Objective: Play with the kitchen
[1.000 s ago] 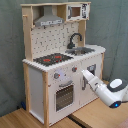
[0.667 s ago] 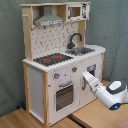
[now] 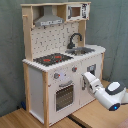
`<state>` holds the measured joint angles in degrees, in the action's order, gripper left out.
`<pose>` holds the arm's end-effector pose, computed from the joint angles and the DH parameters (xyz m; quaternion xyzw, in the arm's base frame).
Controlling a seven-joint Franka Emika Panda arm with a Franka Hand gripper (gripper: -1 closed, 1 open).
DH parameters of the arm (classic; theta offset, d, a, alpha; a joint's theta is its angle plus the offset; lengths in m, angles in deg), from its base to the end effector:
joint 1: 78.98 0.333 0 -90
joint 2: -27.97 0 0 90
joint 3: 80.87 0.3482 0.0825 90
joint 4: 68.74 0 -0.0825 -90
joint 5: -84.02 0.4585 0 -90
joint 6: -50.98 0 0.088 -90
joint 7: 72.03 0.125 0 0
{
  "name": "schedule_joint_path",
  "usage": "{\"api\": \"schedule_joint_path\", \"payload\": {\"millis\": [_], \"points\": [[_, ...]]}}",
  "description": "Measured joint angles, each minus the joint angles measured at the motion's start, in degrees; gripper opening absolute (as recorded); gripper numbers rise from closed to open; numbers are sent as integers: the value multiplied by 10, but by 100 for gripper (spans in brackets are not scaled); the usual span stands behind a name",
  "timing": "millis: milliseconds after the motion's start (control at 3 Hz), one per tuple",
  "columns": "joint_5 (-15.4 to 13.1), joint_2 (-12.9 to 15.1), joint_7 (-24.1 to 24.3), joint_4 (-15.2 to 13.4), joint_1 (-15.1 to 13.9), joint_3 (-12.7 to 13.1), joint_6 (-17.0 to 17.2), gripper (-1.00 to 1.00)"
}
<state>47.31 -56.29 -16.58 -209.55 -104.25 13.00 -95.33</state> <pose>0.2887 0.4540 0.2876 0.5502 0.2917 0.5889 0.5151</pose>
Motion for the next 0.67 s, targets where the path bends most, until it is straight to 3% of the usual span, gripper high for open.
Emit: {"api": "schedule_joint_path", "payload": {"millis": [667], "points": [[0, 0, 111, 1, -28, 3, -44, 100]]}}
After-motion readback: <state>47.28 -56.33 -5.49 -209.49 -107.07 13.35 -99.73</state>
